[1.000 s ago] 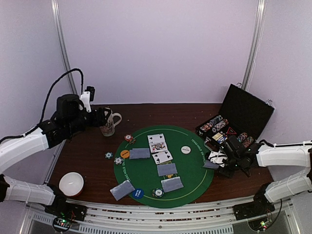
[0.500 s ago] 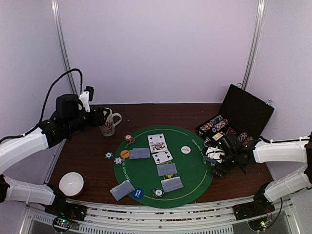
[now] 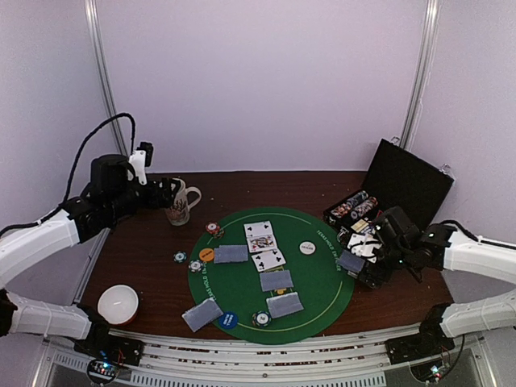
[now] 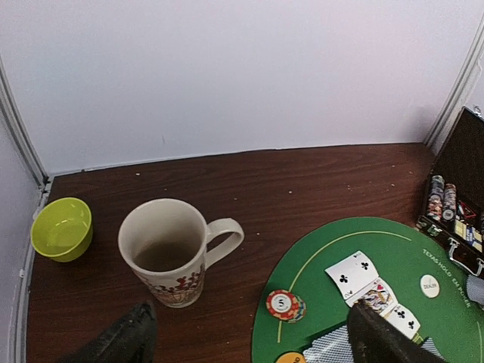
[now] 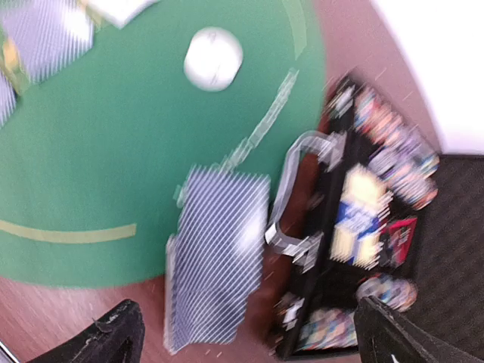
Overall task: Distribute texas hold em gaming equipment
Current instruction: Place the poker card on the poker table mat, then reset both arms
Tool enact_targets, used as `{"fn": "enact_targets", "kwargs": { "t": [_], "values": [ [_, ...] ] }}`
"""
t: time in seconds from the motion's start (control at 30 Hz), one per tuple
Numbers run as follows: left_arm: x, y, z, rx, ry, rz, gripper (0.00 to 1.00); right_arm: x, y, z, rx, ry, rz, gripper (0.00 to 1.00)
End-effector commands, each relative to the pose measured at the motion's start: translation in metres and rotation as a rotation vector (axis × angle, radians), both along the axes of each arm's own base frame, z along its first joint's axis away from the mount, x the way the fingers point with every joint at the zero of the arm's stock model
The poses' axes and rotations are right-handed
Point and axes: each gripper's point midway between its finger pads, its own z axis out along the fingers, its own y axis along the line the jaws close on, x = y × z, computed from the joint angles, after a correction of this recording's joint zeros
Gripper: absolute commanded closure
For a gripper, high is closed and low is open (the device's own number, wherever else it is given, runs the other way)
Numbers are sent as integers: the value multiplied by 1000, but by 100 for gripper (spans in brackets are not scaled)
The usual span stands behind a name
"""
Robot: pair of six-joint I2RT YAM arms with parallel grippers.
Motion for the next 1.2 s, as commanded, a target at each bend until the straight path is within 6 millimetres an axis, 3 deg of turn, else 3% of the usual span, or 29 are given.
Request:
{"fn": "enact_targets", "kwargs": {
  "t": [0.0,0.07,0.17,0.23,0.3,0.43,0.5,0.6,0.77,0.87,0.97,1.17],
  "values": [
    [15,34,24,68,-68,100,5,18,37,102,317,-224,34,0],
    [22,57,28,86,-80,161,2,28,46,151,484,-354,7,0],
    [34,107,30,88,-94,307,2,48,40,215,734,-537,-108,0],
    [38,145,27,74,-99,431,2,64,23,235,826,-628,-227,0],
    [36,181,21,61,-118,559,2,79,-5,240,868,-734,-370,0],
    [22,230,13,81,-237,728,2,98,-72,217,911,-862,-605,0],
    [16,236,7,105,-322,754,2,98,-99,200,944,-907,-675,0],
    [11,233,-10,150,-415,728,2,92,-120,175,959,-980,-720,0],
    [15,221,-39,180,-387,647,2,99,-127,114,850,-912,-763,0],
    [13,216,-60,176,-378,613,2,93,-136,93,842,-944,-782,0],
    [17,203,-65,160,-386,541,2,94,-142,70,841,-919,-803,0],
    [25,185,-65,161,-406,433,2,111,-124,65,854,-870,-699,0]
  ]
}}
